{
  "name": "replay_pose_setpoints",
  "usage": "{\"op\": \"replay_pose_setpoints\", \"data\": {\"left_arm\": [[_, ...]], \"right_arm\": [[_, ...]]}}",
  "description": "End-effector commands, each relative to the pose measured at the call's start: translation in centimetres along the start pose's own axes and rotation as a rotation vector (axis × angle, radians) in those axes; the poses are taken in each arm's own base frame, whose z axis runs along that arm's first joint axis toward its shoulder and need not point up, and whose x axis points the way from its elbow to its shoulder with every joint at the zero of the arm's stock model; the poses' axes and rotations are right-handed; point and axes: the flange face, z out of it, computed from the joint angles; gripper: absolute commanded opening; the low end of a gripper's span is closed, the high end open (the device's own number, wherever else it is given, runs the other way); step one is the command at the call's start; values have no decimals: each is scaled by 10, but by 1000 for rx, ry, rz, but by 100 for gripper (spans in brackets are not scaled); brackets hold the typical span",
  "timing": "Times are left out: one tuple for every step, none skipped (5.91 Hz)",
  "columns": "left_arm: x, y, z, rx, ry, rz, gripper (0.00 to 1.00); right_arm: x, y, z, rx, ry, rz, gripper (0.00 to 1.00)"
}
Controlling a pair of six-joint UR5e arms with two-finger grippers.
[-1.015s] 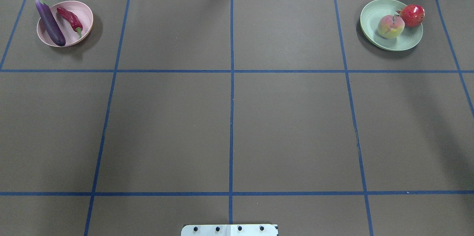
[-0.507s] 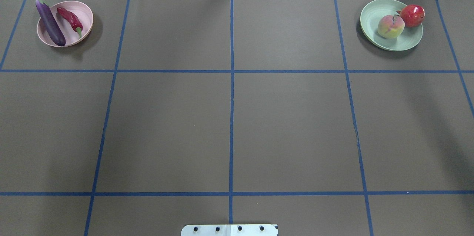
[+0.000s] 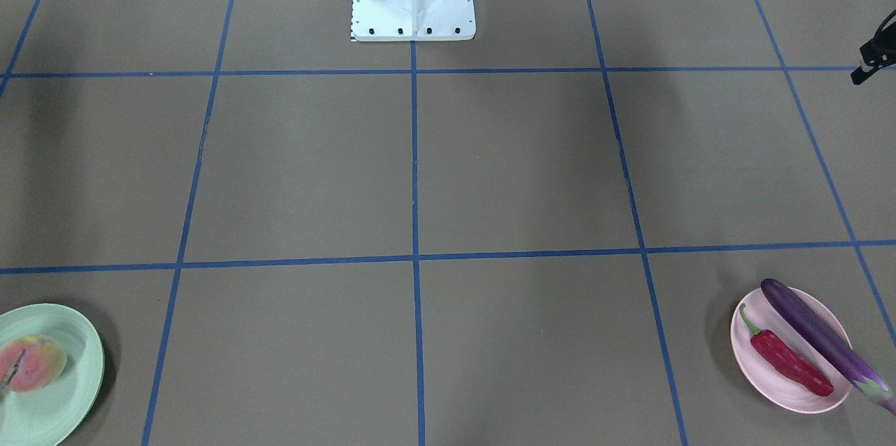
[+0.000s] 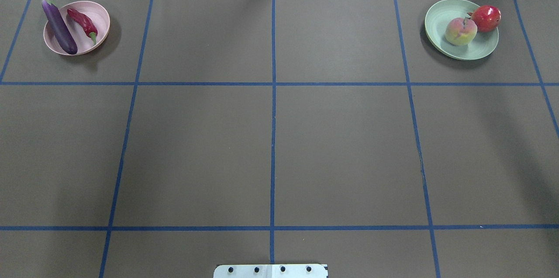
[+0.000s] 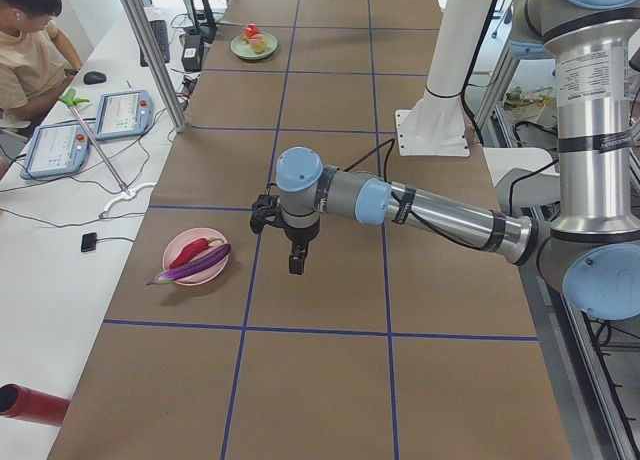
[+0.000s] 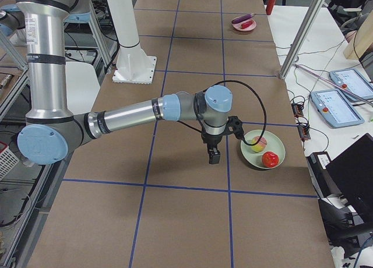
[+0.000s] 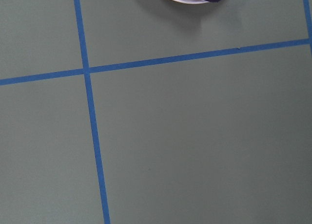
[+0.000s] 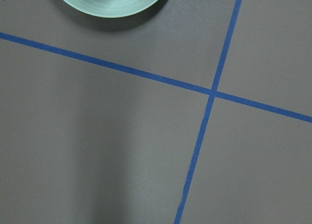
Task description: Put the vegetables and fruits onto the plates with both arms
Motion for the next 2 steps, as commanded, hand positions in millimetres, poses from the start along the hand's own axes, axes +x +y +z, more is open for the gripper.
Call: {"op": "replay_pose_setpoints", "data": {"left_arm": [[1, 0, -1, 2, 0, 2, 100], [2, 0, -2, 4, -1, 5, 100]], "right_arm": [[1, 1, 2, -4, -1, 4, 100], [1, 1, 2, -4, -1, 4, 100]]}}
